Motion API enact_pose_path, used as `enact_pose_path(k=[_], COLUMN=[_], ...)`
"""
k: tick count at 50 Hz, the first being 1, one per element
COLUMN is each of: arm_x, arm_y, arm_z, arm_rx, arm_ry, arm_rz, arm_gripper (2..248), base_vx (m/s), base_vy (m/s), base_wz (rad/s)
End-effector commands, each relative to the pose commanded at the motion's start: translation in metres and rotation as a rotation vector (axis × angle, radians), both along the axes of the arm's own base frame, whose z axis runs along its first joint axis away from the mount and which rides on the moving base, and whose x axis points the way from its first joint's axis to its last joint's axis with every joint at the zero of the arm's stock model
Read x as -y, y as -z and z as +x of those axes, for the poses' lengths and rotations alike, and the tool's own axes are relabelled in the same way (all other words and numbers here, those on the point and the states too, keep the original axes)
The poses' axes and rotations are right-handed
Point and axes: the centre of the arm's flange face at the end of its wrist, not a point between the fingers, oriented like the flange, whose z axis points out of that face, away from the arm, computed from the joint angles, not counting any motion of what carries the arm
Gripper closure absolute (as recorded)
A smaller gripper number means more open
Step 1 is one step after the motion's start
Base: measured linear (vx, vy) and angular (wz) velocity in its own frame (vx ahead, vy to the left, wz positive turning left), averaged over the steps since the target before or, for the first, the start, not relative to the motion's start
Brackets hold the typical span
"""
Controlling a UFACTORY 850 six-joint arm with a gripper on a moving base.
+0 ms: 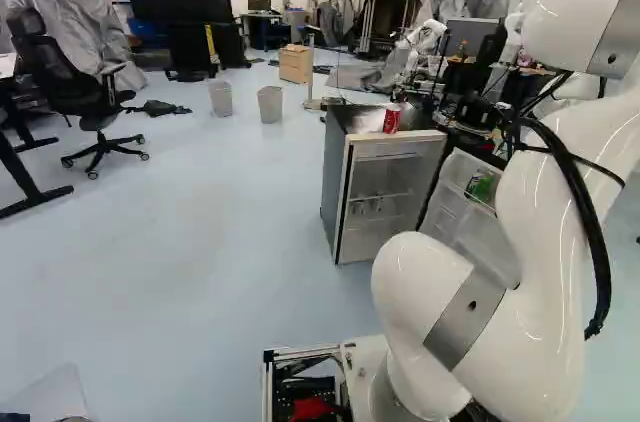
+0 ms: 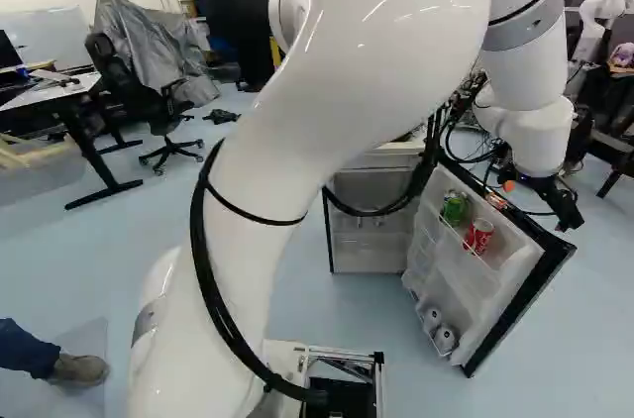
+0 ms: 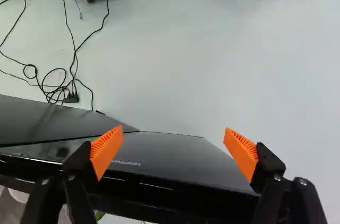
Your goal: Grab a drink from the fridge
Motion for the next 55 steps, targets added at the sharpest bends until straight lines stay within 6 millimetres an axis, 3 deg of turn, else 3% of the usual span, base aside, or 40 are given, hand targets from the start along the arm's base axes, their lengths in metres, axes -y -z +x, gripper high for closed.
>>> enact_pose_path(k=[55], arm_x=[-0.063], arm_y=[-0.006], arm_z=[-0.043], arm_rx=[-0.031], arm_ry=[0.007], arm_rz=[0.052], arm_gripper=[3], base_vx=[0.000], base_vy=[0.000], base_wz=[0.000])
